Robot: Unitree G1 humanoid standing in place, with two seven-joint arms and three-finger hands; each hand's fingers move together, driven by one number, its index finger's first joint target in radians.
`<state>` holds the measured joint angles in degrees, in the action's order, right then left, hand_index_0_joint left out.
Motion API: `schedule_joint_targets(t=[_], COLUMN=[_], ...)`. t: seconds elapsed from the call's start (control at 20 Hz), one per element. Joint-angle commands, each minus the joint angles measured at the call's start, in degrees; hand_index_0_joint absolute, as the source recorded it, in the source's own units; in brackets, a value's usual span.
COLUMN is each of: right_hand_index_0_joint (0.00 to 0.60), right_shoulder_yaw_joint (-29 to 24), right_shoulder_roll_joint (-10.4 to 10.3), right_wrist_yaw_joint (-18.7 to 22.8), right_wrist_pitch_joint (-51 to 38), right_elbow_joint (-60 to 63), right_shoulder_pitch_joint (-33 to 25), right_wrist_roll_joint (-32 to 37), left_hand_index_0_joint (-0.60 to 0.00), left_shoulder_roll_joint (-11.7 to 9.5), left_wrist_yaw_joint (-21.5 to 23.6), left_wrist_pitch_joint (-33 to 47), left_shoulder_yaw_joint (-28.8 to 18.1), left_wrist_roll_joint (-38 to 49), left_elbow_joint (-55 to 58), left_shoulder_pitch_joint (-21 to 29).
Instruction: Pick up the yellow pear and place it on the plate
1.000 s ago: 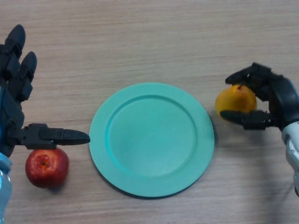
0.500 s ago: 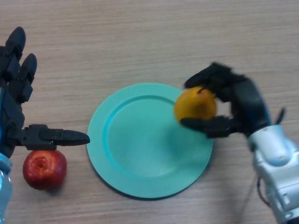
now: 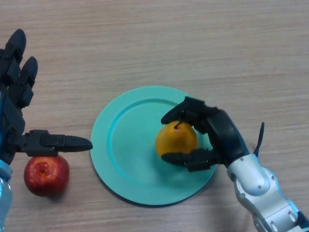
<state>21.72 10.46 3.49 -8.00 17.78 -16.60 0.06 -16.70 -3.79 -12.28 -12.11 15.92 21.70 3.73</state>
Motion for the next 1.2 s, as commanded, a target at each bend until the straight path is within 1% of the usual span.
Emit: schedule_joint_targets(t=[0.05, 0.15, 0.2, 0.25, 0.3, 0.35, 0.4, 0.45, 0.5, 0.65, 0.7, 0.75, 0.8, 0.85, 0.9, 0.95, 1.0, 1.05, 1.1, 1.2], right_hand_index_0_joint=[0.6, 0.6, 0.6, 0.6, 0.45, 0.35, 0.2, 0.1, 0.0, 0.0, 0.0, 0.0, 0.0, 0.0, 0.0, 0.0, 0.0, 0.0, 0.0, 0.0], right_shoulder_yaw_joint=[-1.73, -1.69, -2.04, -2.19, -2.27, -2.37, -2.85, -3.33, -5.07, -8.07, -10.62, -11.5, -14.79, -15.91, -19.17, -20.08, -21.89, -22.38, -23.8, -24.99], right_shoulder_roll_joint=[0.43, 0.43, 0.43, 0.43, 0.43, 0.43, 0.43, 0.43, 0.43, 0.43, 0.43, 0.43, 0.43, 0.43, 0.43, 0.43, 1.41, 1.99, 2.72, 3.69], right_wrist_yaw_joint=[0.39, 0.59, 0.51, 0.41, 0.33, 0.28, -0.07, -0.39, -1.06, -1.65, -3.21, -3.79, -6.21, -7.11, -9.82, -10.55, -11.35, -11.63, -12.18, -13.33], right_wrist_pitch_joint=[-2.98, -2.06, -3.03, -3.08, -2.97, -2.86, -2.2, -1.59, -1.24, -0.69, 0.92, 1.37, 3.18, 3.99, 5.15, 5.88, 8.68, 9.03, 11.13, 13.32], right_elbow_joint=[-3.2, -2.18, -1.86, -1.96, -2.37, -2.81, -4.65, -6.4, -10.66, -15.64, -19.71, -20.97, -25.27, -26.76, -31.02, -32.35, -36.9, -38.05, -41.6, -44.65], right_shoulder_pitch_joint=[-1.48, -1.88, -2.16, -2.09, -2.03, -1.99, -1.7, -1.39, -0.91, -0.39, 0.41, 0.66, 1.66, 2.08, 3.74, 4.26, 5.97, 6.57, 8.56, 10.9], right_wrist_roll_joint=[3.92, 1.9, -0.37, -0.65, -0.38, -0.05, 1.06, 2.24, 4.49, 5.08, 5.61, 5.8, 5.67, 5.6, 5.82, 6.42, 8.5, 8.17, 9.4, 8.0], left_hand_index_0_joint=[0.0, 0.0, 0.0, 0.0, 0.0, 0.0, 0.0, 0.0, 0.0, 0.0, 0.0, 0.0, 0.0, 0.0, 0.0, 0.0, 0.0, 0.0, 0.0, 0.0], left_shoulder_roll_joint=[-1.76, -1.64, -1.63, -1.58, -1.56, -1.54, -1.49, -1.44, -1.31, -1.27, -1.24, -1.22, -1.29, -1.37, -1.21, -1.13, -1.16, -1.26, -1.26, -1.28], left_wrist_yaw_joint=[0.41, 0.45, 0.27, 0.2, 0.19, 0.17, 0.1, 0.05, 0.29, 0.48, 0.67, 0.7, 0.69, 0.63, 0.51, 0.42, 0.42, 0.42, 0.66, 0.59], left_wrist_pitch_joint=[8.0, 8.26, 8.3, 8.3, 8.27, 8.27, 8.24, 8.26, 8.68, 8.6, 8.53, 8.5, 8.26, 8.1, 7.89, 7.72, 6.68, 6.05, 5.71, 5.55], left_shoulder_yaw_joint=[-3.74, -3.5, -3.41, -3.33, -3.28, -3.23, -3.18, -3.15, -3.12, -3.37, -3.54, -3.64, -3.91, -4.0, -3.88, -3.85, -3.93, -3.98, -3.59, -3.34], left_wrist_roll_joint=[1.39, 1.01, 0.79, 0.71, 0.66, 0.58, 0.47, 0.39, 0.18, 0.39, 0.5, 0.67, 1.04, 1.14, 1.14, 1.32, 2.31, 2.71, 2.52, 2.33], left_elbow_joint=[3.76, 3.44, 3.59, 3.65, 3.64, 3.64, 3.63, 3.61, 3.62, 4.14, 4.48, 4.62, 5.04, 5.21, 5.63, 5.79, 6.46, 6.78, 7.01, 7.15], left_shoulder_pitch_joint=[1.52, 1.6, 1.43, 1.36, 1.38, 1.38, 1.35, 1.34, 1.32, 1.01, 0.88, 0.81, 0.7, 0.69, 0.41, 0.3, 0.43, 0.55, 0.88, 1.13])
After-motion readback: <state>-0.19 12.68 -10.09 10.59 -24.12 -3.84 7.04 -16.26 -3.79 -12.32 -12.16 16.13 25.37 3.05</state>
